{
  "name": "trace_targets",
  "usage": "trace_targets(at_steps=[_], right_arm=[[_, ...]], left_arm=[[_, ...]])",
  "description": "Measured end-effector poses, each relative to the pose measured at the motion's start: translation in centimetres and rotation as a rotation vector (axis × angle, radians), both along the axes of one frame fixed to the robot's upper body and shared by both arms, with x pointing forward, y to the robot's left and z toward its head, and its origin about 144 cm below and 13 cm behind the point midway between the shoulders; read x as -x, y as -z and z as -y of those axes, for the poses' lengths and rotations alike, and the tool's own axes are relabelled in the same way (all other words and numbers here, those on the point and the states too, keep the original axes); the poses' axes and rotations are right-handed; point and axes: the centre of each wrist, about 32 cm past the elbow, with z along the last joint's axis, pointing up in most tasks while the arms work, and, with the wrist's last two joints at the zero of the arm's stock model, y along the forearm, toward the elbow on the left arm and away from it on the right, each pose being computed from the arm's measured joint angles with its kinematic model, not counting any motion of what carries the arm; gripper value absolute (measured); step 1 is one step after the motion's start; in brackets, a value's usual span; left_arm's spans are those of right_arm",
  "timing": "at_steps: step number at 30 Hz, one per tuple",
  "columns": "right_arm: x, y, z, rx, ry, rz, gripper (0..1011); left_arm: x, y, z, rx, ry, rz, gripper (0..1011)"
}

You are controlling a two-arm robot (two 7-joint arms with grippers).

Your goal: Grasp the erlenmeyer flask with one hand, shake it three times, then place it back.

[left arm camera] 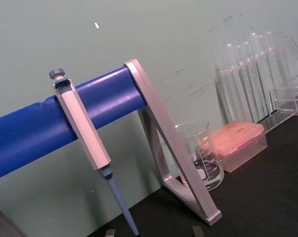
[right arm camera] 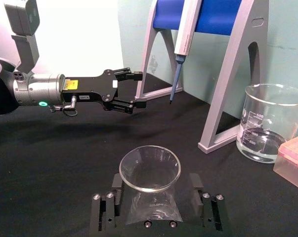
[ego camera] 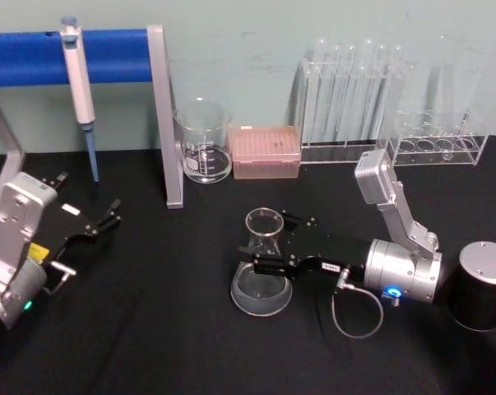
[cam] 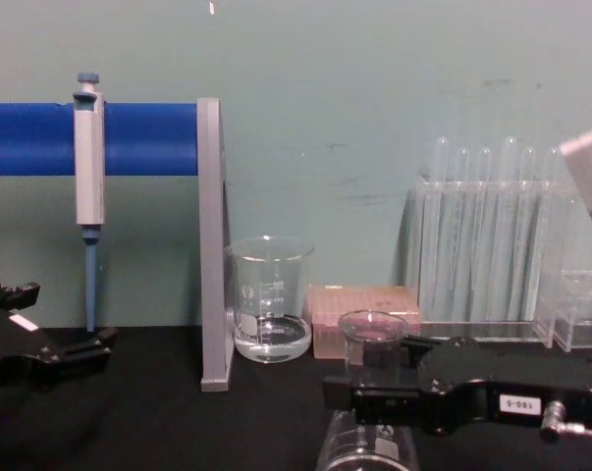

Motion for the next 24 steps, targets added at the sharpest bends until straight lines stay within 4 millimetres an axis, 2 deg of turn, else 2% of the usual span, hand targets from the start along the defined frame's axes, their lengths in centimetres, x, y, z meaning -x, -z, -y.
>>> trace_targets(at_steps=[4, 6, 7, 24], right_arm=[[-0.01, -0.02, 0.01, -0.001, 0.000, 0.001, 917], [-0.02, -0.03, 0.01, -0.002, 0.000, 0.001, 944], [-0.02, -0.03, 0.01, -0.002, 0.000, 0.001, 995], [-0.03, -0.10, 0.01, -0.005, 0.001, 0.004, 1000]], left_arm=[[0.00, 0.00, 0.00, 0.000, 0.000, 0.000, 1001], [0.00, 0.00, 0.00, 0.000, 0.000, 0.000, 1001], [0.00, 0.00, 0.00, 0.000, 0.000, 0.000, 1001], [0.00, 0.00, 0.00, 0.000, 0.000, 0.000, 1001]])
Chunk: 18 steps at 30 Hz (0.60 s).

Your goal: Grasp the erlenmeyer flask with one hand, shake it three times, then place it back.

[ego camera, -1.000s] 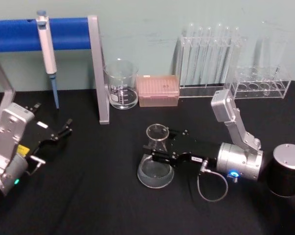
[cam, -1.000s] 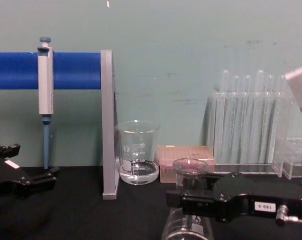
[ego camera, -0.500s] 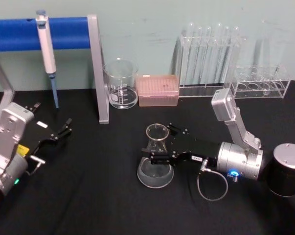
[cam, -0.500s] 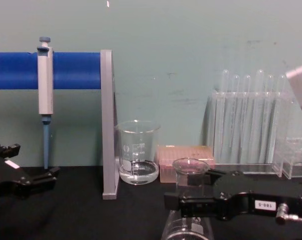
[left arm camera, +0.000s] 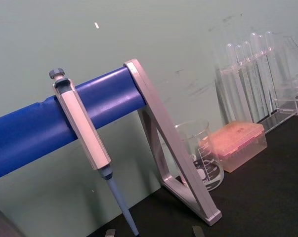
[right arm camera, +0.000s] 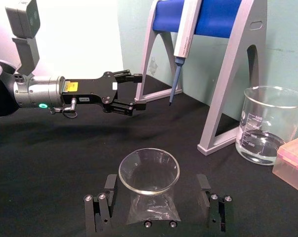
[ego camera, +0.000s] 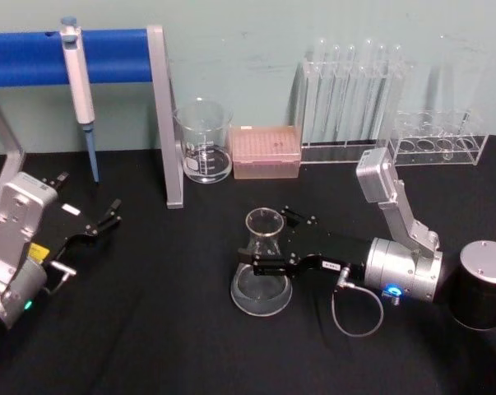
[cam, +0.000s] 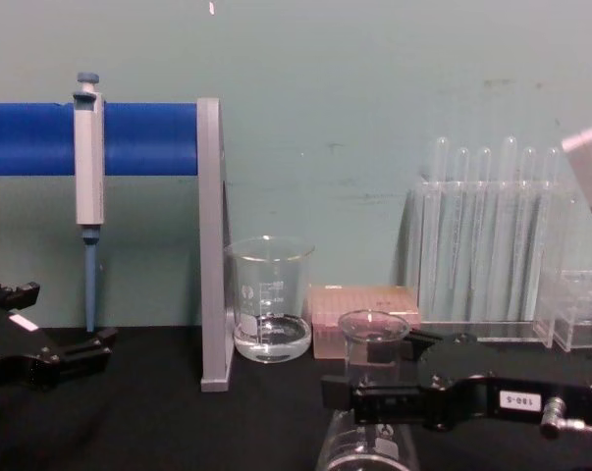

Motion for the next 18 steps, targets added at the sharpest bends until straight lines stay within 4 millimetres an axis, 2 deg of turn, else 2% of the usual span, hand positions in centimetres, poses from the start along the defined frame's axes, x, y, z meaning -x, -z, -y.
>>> trace_targets(at_steps=[18], right_arm=[[0.46, 0.04, 0.67, 0.024, -0.002, -0.019, 1000]], left_arm=[[0.00, 0.00, 0.00, 0.000, 0.000, 0.000, 1001]])
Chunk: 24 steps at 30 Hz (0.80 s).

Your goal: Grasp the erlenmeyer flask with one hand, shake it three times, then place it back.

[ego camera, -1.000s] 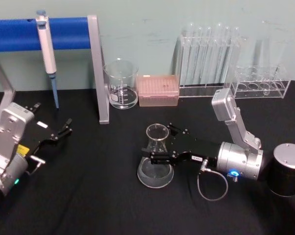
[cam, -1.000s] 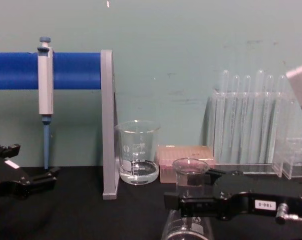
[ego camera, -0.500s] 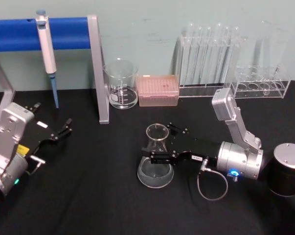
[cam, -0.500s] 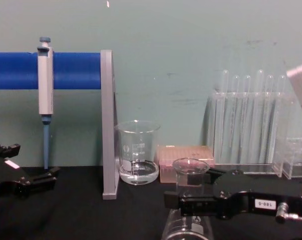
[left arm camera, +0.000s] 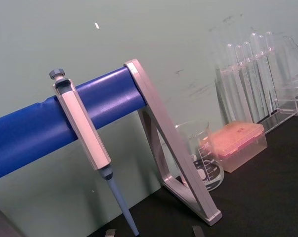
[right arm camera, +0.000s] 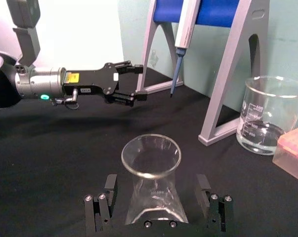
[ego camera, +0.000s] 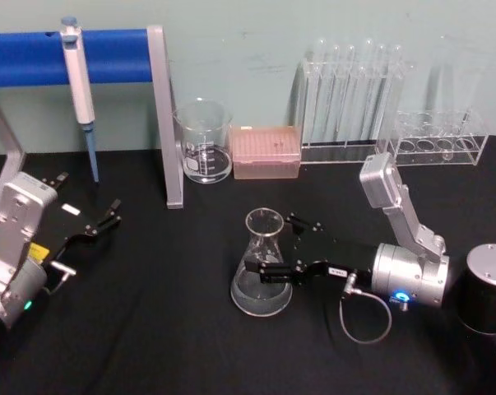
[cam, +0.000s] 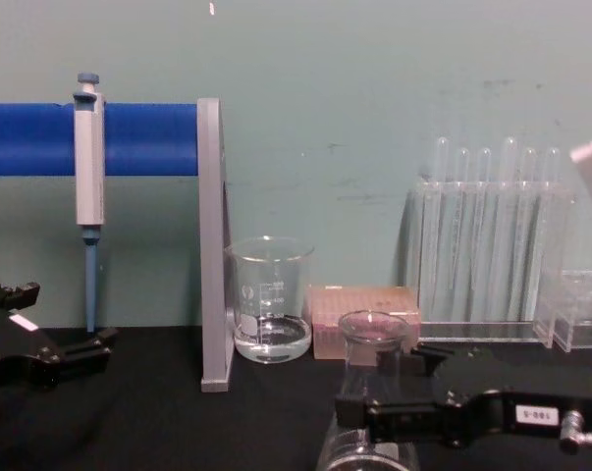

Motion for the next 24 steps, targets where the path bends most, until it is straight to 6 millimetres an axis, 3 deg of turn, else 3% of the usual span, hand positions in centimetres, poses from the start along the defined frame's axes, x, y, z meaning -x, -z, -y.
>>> trace_targets(at_steps=[9, 24], right_arm=[[1.0, -0.2, 1.2, 0.024, 0.010, -0.012, 1000], [3.1, -1.9, 5.4, 0.038, 0.120, -0.037, 1000]], left_arm=[[0.0, 0.0, 0.0, 0.000, 0.000, 0.000, 1001], [0.0, 0.0, 0.0, 0.000, 0.000, 0.000, 1001]])
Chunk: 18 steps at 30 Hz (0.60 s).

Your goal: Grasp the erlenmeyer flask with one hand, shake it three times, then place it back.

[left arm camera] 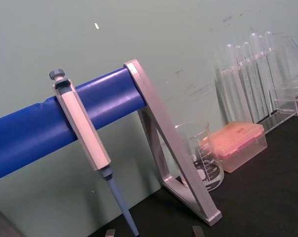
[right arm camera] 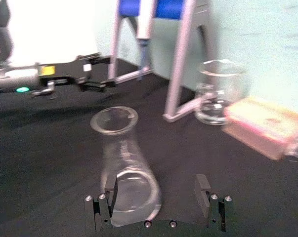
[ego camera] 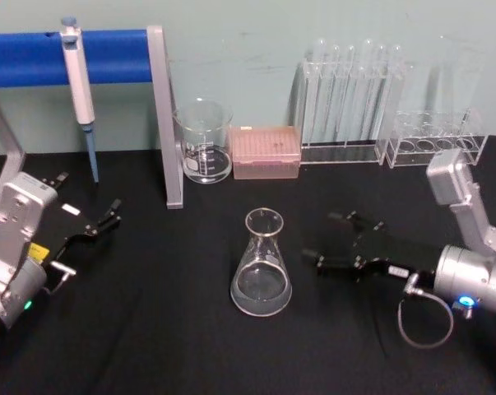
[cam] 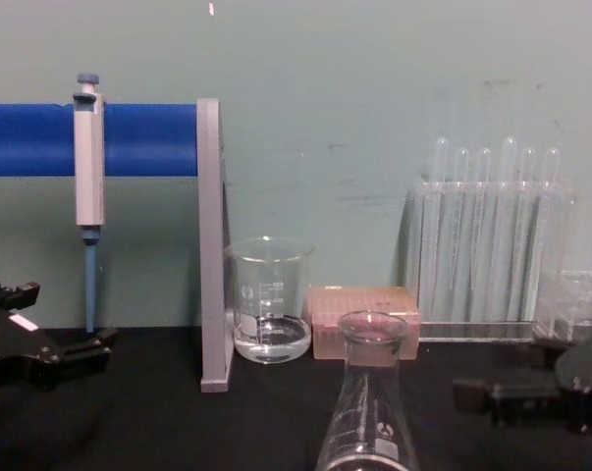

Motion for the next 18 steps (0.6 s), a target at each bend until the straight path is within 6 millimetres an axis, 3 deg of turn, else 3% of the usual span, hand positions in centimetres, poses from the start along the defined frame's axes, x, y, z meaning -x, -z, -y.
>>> trace_targets(at_steps=[7, 18], right_arm=[[0.0, -0.9, 0.5, 0.016, 0.150, 0.079, 1000], [-0.8, -0.1, -2.0, 0.016, 0.376, 0.145, 1000]], left_arm=[[0.0, 0.0, 0.0, 0.000, 0.000, 0.000, 1001], [0.0, 0.0, 0.0, 0.000, 0.000, 0.000, 1001]])
